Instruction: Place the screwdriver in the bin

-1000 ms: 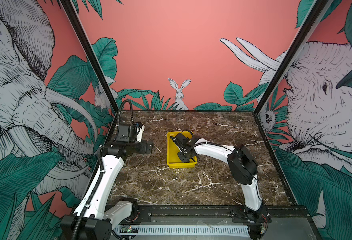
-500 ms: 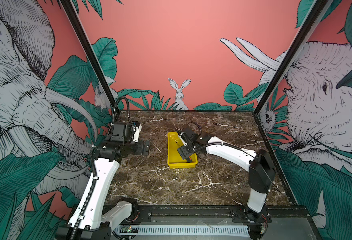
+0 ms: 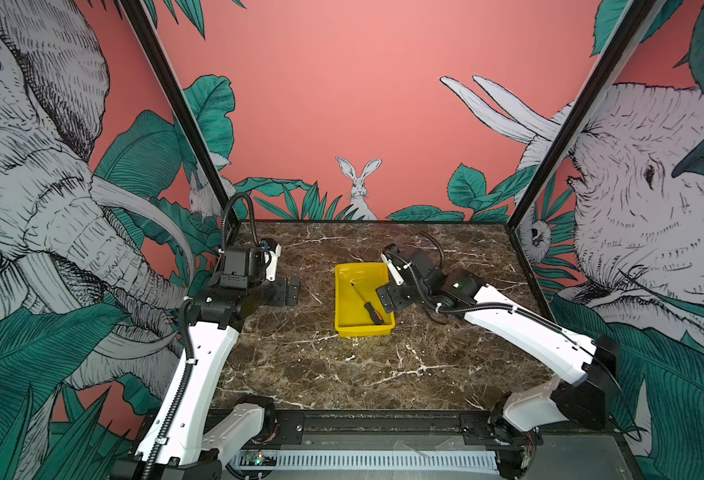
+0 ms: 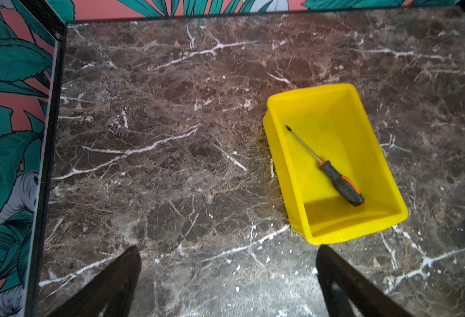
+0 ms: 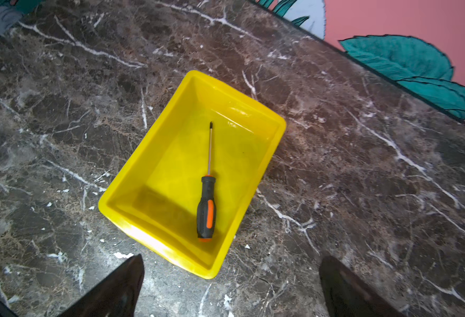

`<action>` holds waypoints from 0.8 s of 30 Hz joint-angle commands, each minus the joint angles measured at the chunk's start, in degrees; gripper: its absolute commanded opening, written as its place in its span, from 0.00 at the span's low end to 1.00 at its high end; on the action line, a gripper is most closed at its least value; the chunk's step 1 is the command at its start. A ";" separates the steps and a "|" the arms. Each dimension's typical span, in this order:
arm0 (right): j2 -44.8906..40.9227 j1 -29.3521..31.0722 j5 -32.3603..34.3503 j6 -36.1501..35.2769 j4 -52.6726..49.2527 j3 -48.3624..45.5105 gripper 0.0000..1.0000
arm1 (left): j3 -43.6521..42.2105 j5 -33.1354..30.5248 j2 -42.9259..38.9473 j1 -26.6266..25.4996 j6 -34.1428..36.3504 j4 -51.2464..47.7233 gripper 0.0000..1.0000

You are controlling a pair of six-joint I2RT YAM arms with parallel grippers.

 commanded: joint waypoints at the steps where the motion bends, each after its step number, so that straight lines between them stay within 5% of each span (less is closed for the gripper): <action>1: -5.68 -3.56 4.87 2.04 0.00 -2.81 0.99 | -3.93 1.07 -1.70 0.12 -3.96 8.75 1.00; 14: -21.82 -20.78 11.34 2.44 -4.58 -14.21 0.99 | -13.70 -7.09 -0.22 0.08 -6.32 23.65 1.00; 24: -23.60 -24.84 17.24 -5.56 4.63 -22.22 0.99 | -22.79 -12.17 -2.28 0.15 -3.41 36.74 1.00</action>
